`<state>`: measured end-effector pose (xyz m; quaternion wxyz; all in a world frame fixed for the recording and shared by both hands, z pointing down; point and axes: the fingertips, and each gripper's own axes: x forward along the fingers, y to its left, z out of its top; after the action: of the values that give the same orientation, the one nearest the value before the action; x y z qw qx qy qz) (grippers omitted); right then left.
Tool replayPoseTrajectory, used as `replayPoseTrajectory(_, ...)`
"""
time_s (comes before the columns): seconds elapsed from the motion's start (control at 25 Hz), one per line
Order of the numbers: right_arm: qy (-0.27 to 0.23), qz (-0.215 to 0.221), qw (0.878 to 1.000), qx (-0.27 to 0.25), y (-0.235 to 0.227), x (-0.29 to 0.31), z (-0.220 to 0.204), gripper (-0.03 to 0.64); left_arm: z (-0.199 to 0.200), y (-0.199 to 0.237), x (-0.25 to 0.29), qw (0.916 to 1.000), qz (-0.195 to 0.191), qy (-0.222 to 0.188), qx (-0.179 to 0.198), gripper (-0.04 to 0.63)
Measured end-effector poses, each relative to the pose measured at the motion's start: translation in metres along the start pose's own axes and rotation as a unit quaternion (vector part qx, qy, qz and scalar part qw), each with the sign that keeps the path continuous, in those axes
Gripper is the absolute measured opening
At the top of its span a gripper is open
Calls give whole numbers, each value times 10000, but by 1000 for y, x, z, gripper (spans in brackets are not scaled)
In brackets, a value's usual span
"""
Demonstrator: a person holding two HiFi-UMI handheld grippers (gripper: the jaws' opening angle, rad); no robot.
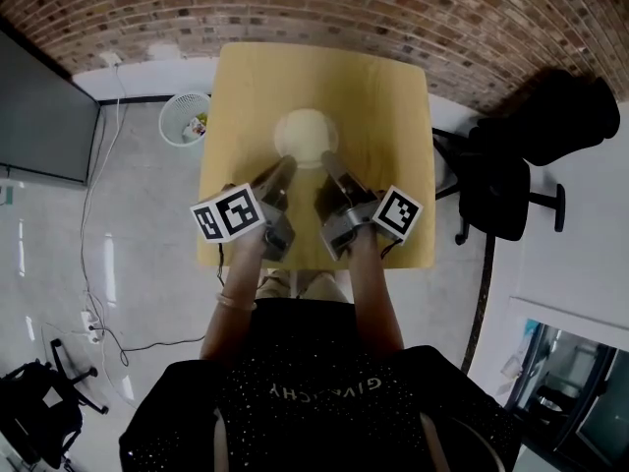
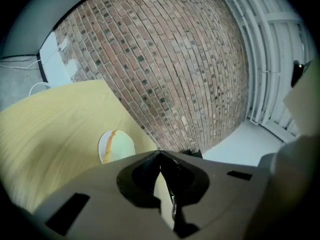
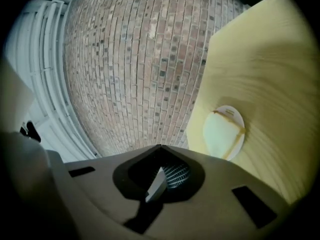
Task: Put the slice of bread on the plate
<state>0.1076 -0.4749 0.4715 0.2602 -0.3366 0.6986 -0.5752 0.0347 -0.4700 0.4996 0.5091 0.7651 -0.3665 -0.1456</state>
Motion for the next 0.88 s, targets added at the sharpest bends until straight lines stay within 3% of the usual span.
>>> replayPoseTrajectory(0.88, -379, -207, 9989, 188, -17, -39, 19, 14, -13, -9, -6, 10000, 10, 35, 87, 11)
